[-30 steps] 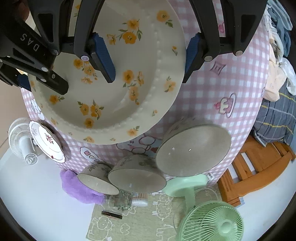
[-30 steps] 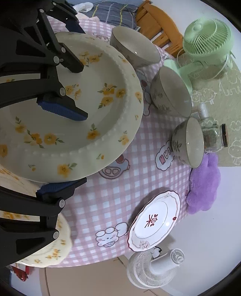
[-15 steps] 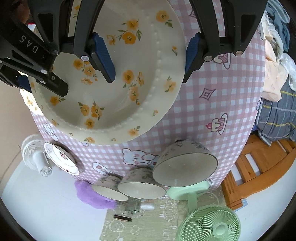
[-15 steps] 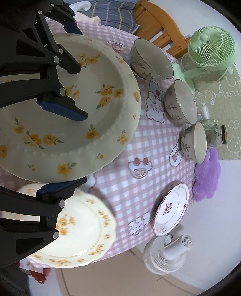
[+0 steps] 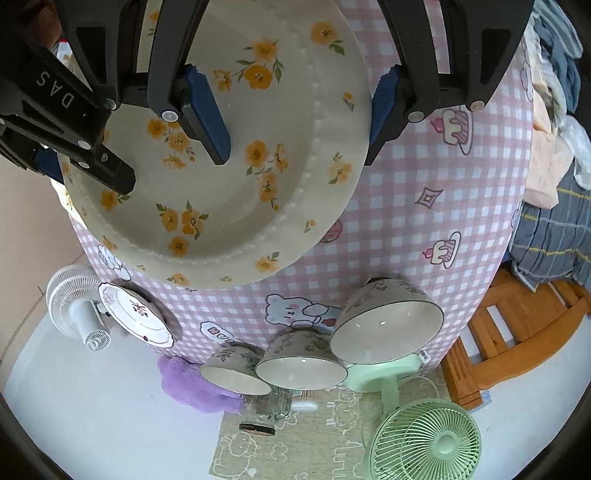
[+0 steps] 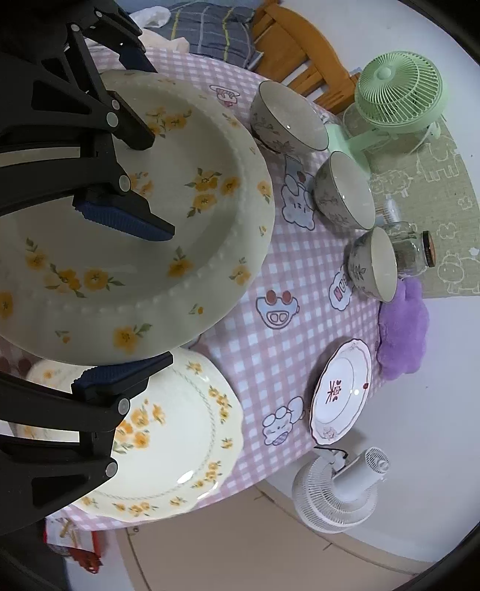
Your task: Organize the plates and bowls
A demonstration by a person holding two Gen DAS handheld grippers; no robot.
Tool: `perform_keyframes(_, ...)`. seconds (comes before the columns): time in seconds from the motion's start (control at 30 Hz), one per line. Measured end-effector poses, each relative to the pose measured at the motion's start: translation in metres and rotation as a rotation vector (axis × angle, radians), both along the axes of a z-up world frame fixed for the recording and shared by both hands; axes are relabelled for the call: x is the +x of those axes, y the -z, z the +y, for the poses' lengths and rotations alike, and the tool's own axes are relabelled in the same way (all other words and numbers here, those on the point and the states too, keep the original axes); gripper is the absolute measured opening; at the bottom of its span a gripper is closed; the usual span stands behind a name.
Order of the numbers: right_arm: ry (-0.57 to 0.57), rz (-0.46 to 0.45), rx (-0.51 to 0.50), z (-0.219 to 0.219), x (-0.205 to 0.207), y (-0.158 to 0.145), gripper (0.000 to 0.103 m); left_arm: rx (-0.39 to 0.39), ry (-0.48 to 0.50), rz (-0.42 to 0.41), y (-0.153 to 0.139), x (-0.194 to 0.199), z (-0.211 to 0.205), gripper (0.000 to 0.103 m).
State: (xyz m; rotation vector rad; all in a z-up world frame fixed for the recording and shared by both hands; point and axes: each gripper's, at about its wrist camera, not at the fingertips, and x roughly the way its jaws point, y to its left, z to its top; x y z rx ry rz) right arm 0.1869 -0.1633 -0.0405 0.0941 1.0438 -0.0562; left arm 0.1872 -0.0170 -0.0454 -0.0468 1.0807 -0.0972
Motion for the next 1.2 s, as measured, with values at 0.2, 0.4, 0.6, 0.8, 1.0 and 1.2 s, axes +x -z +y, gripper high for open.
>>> perform_keyframes(0.2, -0.046, 0.004, 0.001, -0.028, 0.002, -0.006, 0.064, 0.003, -0.038, -0.02, -0.007, -0.004, -0.027, 0.07)
perform_keyframes(0.4, -0.066, 0.0, 0.002, -0.058, 0.0, -0.01, 0.064, 0.002, -0.054, -0.028, -0.01, -0.007, -0.056, 0.07)
perform_keyframes(0.6, -0.072, -0.005, -0.004, -0.089, -0.001, -0.012, 0.064, -0.019, -0.066, -0.036, -0.011, -0.008, -0.086, 0.07)
perform_keyframes(0.8, -0.08, -0.011, -0.018, -0.12, 0.0, -0.014, 0.064, -0.033, -0.076, -0.035, -0.008, -0.007, -0.118, 0.07)
perform_keyframes(1.0, -0.085, 0.0, -0.026, -0.153, 0.001, -0.009, 0.064, -0.042, -0.083, -0.022, 0.0, -0.008, -0.15, 0.07)
perform_keyframes(1.2, -0.077, 0.01, -0.031, -0.18, -0.001, -0.004, 0.064, -0.047, -0.074, -0.008, 0.006, -0.008, -0.175, 0.07)
